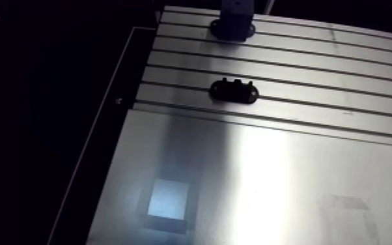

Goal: Pick up the M10 bolt and insert it into the hole until fully seated.

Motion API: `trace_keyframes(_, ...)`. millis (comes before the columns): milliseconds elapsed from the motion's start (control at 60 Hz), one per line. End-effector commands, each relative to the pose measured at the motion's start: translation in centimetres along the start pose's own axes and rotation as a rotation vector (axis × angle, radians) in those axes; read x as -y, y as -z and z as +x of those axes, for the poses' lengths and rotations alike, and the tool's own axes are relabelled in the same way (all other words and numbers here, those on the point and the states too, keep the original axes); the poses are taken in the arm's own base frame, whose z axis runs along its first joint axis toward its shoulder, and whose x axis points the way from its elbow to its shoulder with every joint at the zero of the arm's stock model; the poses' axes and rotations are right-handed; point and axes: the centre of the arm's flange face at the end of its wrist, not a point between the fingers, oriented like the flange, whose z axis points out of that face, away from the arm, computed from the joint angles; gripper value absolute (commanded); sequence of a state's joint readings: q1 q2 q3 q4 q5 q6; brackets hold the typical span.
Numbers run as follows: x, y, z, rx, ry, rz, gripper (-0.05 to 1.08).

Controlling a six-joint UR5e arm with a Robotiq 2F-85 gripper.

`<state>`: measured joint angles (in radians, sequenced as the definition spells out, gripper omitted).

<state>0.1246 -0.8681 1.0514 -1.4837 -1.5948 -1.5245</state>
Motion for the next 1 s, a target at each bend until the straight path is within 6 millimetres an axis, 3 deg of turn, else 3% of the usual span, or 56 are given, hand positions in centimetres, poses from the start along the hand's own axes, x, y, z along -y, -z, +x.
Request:
trace_keyframes(17,0.0,-0.1,0.7,-0.022,-0.001,-0.002,1.08)
trace_keyframes(333,-0.2,0.2,0.9,-0.038,-0.003,-0.01,1.08)
trace_keyframes(1000,-0.2,-2.1,1.5,-0.002,-0.005,-0.01,1.08)
